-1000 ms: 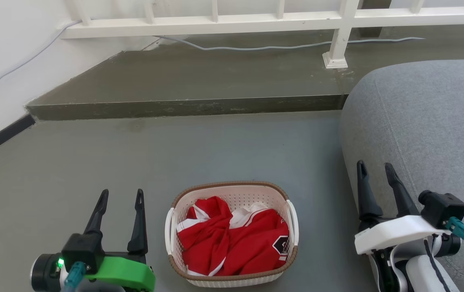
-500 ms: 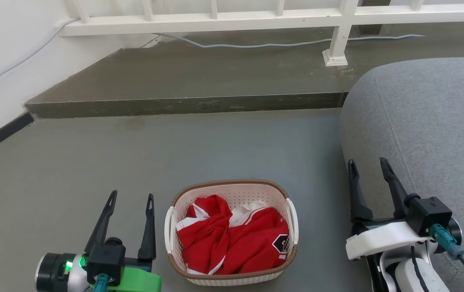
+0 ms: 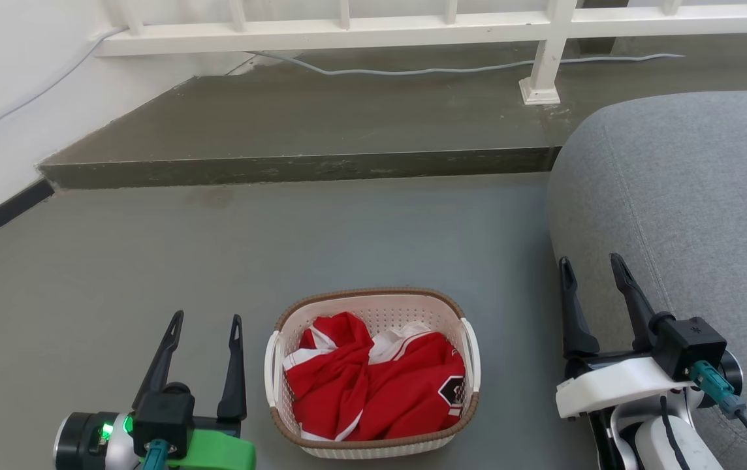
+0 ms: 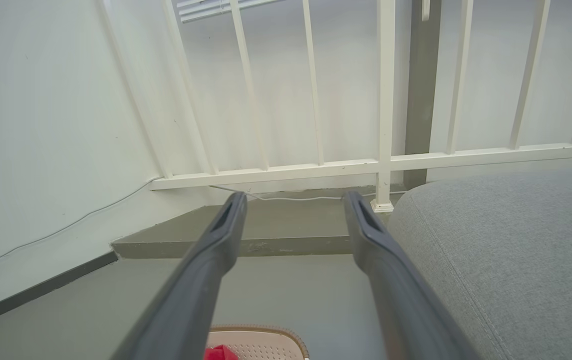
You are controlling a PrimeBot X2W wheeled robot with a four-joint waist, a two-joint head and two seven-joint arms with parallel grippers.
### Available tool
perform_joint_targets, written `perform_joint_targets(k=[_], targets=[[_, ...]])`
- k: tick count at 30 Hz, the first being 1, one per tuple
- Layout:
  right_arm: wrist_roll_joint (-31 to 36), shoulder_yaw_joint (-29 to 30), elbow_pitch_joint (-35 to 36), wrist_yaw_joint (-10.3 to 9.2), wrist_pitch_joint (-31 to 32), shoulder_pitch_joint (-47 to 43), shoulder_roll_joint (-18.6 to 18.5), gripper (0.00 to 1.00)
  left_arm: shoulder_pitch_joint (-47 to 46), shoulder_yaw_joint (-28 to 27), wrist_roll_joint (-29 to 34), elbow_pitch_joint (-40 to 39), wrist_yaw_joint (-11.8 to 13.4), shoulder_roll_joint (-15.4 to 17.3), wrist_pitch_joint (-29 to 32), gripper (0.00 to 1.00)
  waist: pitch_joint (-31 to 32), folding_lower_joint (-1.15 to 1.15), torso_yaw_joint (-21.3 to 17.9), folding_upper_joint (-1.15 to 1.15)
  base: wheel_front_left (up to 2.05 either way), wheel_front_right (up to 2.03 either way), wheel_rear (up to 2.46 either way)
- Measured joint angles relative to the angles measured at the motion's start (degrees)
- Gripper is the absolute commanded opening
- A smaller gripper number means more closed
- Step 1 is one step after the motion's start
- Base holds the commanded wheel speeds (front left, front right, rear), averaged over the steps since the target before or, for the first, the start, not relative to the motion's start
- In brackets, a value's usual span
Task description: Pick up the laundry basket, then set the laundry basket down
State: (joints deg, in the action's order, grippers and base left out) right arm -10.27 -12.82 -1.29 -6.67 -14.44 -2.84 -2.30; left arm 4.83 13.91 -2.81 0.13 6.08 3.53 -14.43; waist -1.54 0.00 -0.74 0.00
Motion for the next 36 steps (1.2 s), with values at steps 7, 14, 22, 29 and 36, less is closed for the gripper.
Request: perform_joint_targets(k=[7,14,22,29,36], targets=[[-0.01,0.01,0.0,-0.08,0.0,0.0,0.0,1.0,0.0,-0.25,-0.42,0.44,0.0,-0.13,0.0,1.0,-0.13,0.0,0.02,0.0,0.0,0.0,0.0],[-0.01,0.02,-0.02,-0.32,0.0,0.0,0.0,1.0,-0.01,-0.38,-0.46,0.51,0.0,-0.2,0.0,1.0,-0.32,0.0,0.07,0.0,0.0,0.0,0.0],[-0.01,0.03,-0.02,-0.42,0.0,0.0,0.0,1.0,-0.01,-0.45,-0.47,0.49,0.0,-0.24,0.0,1.0,-0.77,0.0,0.06,0.0,0.0,0.0,0.0],[-0.01,0.05,0.11,-0.42,0.0,0.01,0.0,1.0,-0.05,-0.55,-0.46,-0.12,0.0,-0.27,0.0,1.0,-2.19,0.0,-0.01,0.0,0.0,0.0,0.0],[-0.34,-0.03,0.19,-0.42,0.0,0.08,0.0,1.0,-0.21,-0.74,-0.47,-0.42,0.0,-0.33,0.0,1.0,-4.45,0.0,-0.18,0.0,0.0,0.0,0.0]])
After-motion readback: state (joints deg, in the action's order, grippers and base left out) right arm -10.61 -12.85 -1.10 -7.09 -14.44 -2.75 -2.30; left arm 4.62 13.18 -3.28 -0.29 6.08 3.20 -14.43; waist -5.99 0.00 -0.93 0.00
